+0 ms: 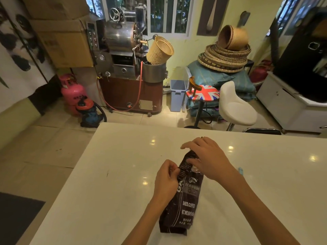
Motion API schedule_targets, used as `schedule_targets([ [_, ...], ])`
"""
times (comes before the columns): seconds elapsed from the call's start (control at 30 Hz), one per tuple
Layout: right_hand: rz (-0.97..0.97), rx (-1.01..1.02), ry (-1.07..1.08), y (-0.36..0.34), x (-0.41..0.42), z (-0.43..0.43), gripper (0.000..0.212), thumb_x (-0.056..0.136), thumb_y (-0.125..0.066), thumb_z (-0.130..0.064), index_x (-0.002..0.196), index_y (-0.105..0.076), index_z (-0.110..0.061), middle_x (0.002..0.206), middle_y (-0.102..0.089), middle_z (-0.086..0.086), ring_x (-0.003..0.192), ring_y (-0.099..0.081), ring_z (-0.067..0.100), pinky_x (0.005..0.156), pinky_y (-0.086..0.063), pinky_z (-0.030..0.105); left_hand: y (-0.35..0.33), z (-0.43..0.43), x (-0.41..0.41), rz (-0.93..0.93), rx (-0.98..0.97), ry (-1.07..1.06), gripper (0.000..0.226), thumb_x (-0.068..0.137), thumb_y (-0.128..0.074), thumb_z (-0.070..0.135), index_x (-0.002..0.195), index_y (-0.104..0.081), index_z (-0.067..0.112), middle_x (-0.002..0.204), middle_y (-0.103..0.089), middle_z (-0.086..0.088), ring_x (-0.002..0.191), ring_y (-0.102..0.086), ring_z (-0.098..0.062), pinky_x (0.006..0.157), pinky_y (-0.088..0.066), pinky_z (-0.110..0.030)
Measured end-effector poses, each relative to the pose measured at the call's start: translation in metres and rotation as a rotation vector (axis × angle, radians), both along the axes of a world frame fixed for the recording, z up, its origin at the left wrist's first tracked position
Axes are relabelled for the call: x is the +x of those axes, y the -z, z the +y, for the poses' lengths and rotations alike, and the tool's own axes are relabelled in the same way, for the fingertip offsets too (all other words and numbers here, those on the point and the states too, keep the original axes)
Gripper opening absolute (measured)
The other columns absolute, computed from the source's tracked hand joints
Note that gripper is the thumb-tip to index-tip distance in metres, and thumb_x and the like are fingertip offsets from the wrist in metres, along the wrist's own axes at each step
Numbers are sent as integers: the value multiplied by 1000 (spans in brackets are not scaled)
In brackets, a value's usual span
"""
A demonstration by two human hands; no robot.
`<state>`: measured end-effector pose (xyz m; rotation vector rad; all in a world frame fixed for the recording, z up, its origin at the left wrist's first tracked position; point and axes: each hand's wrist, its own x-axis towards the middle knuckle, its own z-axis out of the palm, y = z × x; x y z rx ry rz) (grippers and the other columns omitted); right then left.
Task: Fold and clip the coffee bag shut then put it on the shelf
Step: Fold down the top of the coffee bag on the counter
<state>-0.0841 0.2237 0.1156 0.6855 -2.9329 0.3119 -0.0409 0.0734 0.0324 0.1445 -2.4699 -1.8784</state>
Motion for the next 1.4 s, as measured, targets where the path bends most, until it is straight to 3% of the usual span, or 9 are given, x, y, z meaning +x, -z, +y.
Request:
schedule_targets([
  [0.1,-48,87,1,-3,0,2,32,93,-58,-28,124,-57,-38,126,-54,-7,117,-46,18,101,-36,34,0,4,5,93,-103,35,14,95,-54,9,87,-50,19,79,-56,7,71,-54,-8,66,-47,-29],
  [0.37,38,176,-25,-19,-4,6,23,89,-54,-46,93,-73,-33,105,-67,-17,105,-45,13,95,-31,34,-1,6,15,183,-165,33,7,97,-52,13,93,-49,17,81,-56,12,77,-57,-7,65,-49,-26],
  [0.6,46,81,80,-28,-8,12,24,88,-58,-47,91,-74,-29,99,-69,-12,105,-43,15,98,-30,34,-12,-1,10,-63,270,310,10,102,-47,32,107,-49,24,96,-64,6,83,-66,-9,73,-56,-27],
  [0.7,96,148,85,-27,-8,-5,24,90,-58,-46,95,-75,-28,99,-70,-10,104,-43,17,98,-31,36,-15,12,8,-108,245,338,30,91,-64,38,116,-48,32,103,-70,12,91,-72,-9,78,-61,-29],
  [0.87,374,-458,313,5,-2,0,36,94,-54,-43,125,-61,-26,131,-60,0,126,-45,23,108,-33,37,-4,10,2,-97,456,-15,12,95,-60,12,100,-62,2,87,-78,-9,79,-76,-23,62,-60,-24],
  [0.97,15,-883,460,49,25,16,51,94,-51,-51,143,-37,-42,142,-50,-1,131,-45,19,107,-38,38,-2,-4,-2,-127,564,-100,12,96,-58,7,100,-62,-3,89,-77,-16,75,-77,-21,58,-59,-23],
  [1.07,-353,-1306,360,86,53,5,53,99,-52,-26,139,-33,-54,108,-72,5,106,-69,20,86,-59,36,-1,-8,-4,-126,546,-145,14,99,-53,9,100,-60,-2,91,-75,-16,80,-76,-25,60,-60,-27],
  [1.27,-152,-1205,411,104,52,-3,36,98,-53,-4,109,-70,-33,108,-75,-5,104,-69,9,84,-61,30,12,-10,-2,61,315,-8,36,103,-45,10,131,-40,31,104,-73,-3,93,-74,-20,73,-64,-43],
  [1.4,-332,-1180,341,101,44,-3,35,90,-66,-4,116,-68,-27,108,-72,-9,95,-67,-1,75,-57,14,21,-30,-7,51,100,251,41,96,-58,12,123,-57,42,127,-55,11,120,-58,-12,95,-57,-38],
])
